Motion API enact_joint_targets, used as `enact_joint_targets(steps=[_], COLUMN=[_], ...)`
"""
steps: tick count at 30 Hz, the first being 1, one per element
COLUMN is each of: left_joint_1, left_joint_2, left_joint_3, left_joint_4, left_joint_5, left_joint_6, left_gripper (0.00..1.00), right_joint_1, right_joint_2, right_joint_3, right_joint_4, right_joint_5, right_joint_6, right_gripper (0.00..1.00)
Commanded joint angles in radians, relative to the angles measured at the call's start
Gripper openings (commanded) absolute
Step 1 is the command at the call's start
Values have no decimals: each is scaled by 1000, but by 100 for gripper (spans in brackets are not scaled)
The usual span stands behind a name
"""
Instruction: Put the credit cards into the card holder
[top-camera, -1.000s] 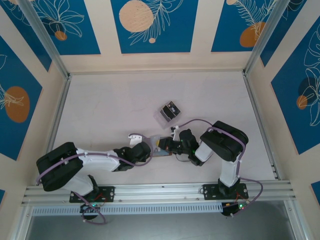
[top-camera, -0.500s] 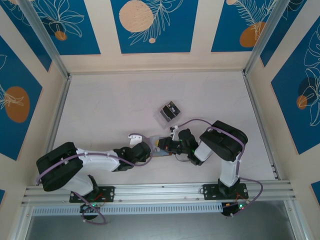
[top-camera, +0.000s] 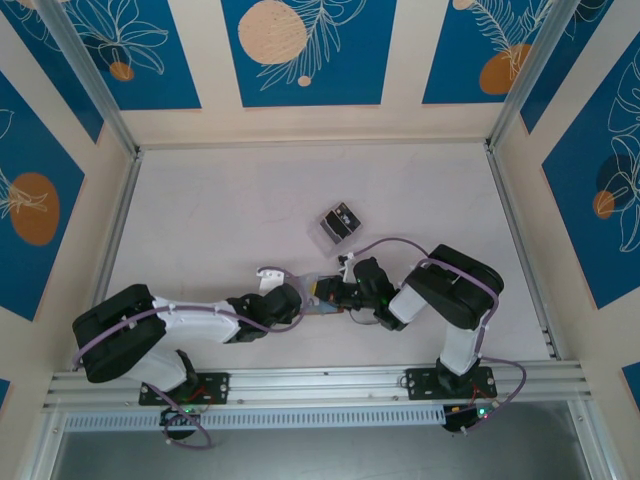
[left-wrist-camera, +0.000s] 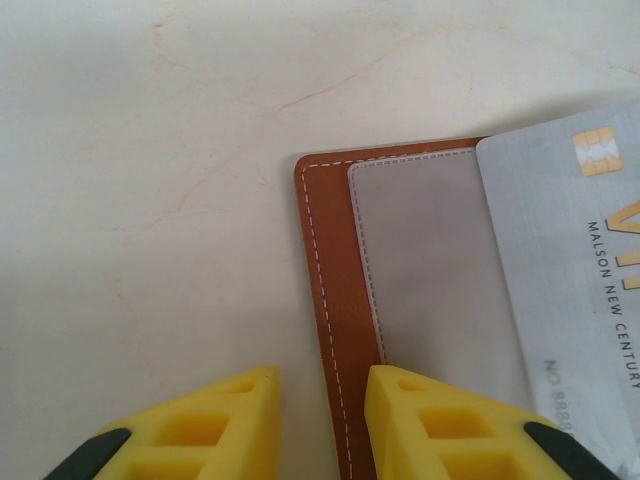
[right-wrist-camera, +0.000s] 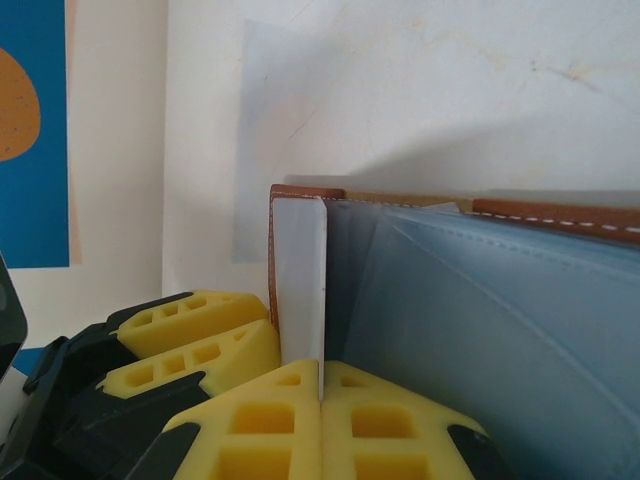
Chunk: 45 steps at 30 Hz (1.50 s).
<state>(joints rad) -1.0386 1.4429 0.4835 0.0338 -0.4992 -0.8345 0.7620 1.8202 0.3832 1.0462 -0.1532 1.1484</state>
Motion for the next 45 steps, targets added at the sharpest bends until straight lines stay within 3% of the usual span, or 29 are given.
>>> enact_joint_targets(steps=[1,17,36,45], left_joint_1=[-3,-3,-3,-3], left_joint_2=[40,45,57,47], left_joint_3=[-20,-19,-4,-2], left_joint_4=[-64,-65,-67,-86], left_joint_5=[130,130,133,127], left_joint_6=[-5,-1,3,4], left_gripper=[28,28,28,28], right_joint_1=[20,10,14,20], right_joint_2=[28,36,99,-6], right_joint_3=[-27,-3,0,9], right_joint_4=[-220,-308,-276,-490], right_joint_5=[2,-17,-37,-6], right_joint_6=[-24,-31,-40,-27], right_gripper=[0,0,0,0])
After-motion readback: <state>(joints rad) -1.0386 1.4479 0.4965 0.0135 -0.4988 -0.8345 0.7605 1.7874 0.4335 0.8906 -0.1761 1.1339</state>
